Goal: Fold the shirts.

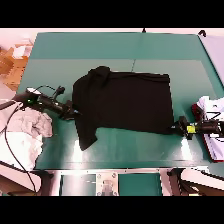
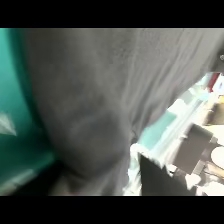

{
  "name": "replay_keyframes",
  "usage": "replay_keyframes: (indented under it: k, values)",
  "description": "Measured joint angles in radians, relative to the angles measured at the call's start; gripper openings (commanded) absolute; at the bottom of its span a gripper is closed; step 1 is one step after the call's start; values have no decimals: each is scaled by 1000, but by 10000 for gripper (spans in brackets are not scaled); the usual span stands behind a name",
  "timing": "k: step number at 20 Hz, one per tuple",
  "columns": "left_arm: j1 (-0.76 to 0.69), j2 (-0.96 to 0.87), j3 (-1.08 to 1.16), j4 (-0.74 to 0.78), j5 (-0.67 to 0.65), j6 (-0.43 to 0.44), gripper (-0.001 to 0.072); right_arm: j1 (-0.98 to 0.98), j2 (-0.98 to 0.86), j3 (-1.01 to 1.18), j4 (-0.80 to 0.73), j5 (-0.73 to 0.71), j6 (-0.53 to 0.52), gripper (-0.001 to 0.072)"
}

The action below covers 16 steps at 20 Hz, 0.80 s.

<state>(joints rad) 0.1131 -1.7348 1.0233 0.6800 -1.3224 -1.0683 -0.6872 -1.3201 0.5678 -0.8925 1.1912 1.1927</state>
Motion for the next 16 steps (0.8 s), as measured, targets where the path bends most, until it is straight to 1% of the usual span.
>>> replay_keyframes:
  k: [1, 5, 8, 11, 13, 16]
  values:
    - [-13, 2, -5, 8, 23, 1, 21, 8, -7, -2, 2, -2, -3, 14]
    - [-39, 2, 22, -2, 13, 8, 19, 25, -15, 33, 53, 12, -48, 13]
    - [-45, 83, 120, -29, -51, -17, 19, 28, 27, 146, 209, 125, -80, 13]
    - [-45, 248, 303, -34, -77, -55, 20, 29, 144, 343, 414, 193, -89, 13]
    - [-44, 369, 463, -34, -64, -75, 20, 28, 240, 517, 549, 190, -92, 14]
    - [-47, 557, 750, -45, 2, -88, 21, 27, 383, 803, 658, 92, -95, 13]
